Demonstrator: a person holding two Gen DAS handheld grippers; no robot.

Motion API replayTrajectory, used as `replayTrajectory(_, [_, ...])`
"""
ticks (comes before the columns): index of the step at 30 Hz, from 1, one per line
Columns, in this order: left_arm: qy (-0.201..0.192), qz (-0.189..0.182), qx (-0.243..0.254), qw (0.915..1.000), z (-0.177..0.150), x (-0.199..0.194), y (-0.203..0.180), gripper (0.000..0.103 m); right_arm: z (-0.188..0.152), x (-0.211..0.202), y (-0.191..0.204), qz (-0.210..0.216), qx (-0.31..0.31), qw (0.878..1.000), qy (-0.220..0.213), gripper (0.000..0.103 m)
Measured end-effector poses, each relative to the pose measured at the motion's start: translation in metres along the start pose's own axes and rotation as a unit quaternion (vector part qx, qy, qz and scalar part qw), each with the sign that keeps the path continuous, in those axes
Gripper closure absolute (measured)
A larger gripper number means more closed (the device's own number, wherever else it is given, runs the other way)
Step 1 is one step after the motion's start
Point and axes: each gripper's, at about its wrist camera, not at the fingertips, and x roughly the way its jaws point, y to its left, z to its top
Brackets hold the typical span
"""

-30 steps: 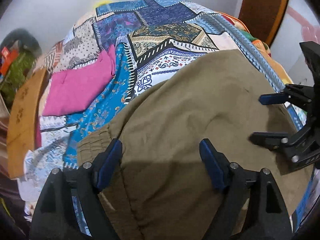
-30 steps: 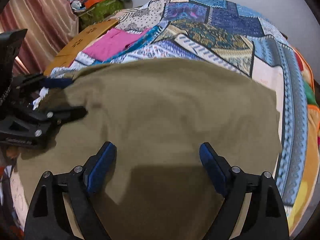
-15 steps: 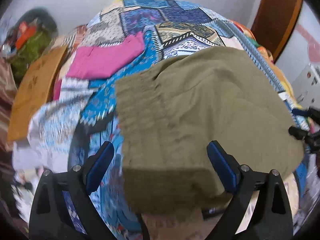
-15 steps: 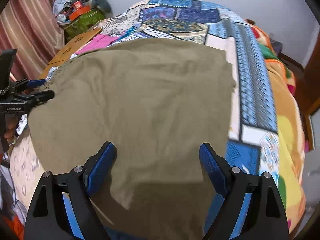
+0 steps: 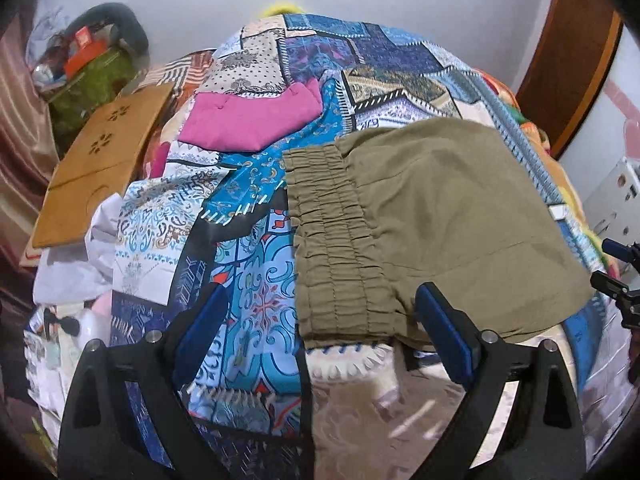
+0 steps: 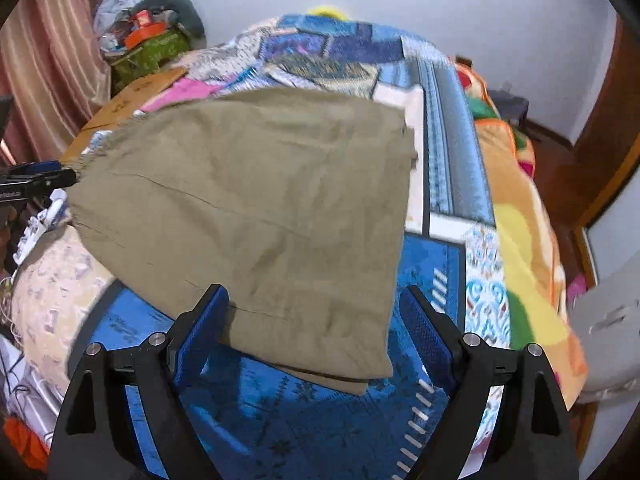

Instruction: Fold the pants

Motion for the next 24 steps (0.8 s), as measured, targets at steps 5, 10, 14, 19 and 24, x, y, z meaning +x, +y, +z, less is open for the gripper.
replayTrajectory(5, [0.000, -0.069, -0.073, 0.9950, -0.008, -0.011, 0.009, 0.007, 0.027, -0.014, 0.019, 0.032, -0.003, 0.998, -0.055, 0.018])
replayTrajectory(10, [0.022, -0.116, -0.096, 0.9884, -0.023, -0.007, 0.002, 0.007, 0.047, 0.003, 0.051, 0.061, -0.022, 0.995, -0.071, 0.018])
replayTrajectory(14, [0.053, -0.150, -0.114, 0.9807, -0.033, 0.008, -0.003, 0.007, 0.057, 0.031, 0.075, 0.077, -0.041, 0.994, -0.060, 0.018])
replayTrajectory(19, [0.063, -0.162, -0.117, 0.9777, -0.033, 0.021, -0.008, 0.007, 0.057, 0.056, 0.089, 0.074, -0.059, 0.995, -0.041, 0.018])
replayTrajectory(24, [0.060, -0.199, -0.140, 0.9681, -0.020, 0.035, -0.004, 0.005, 0.049, 0.067, 0.083, 0.114, -0.049, 0.992, -0.003, 0.018])
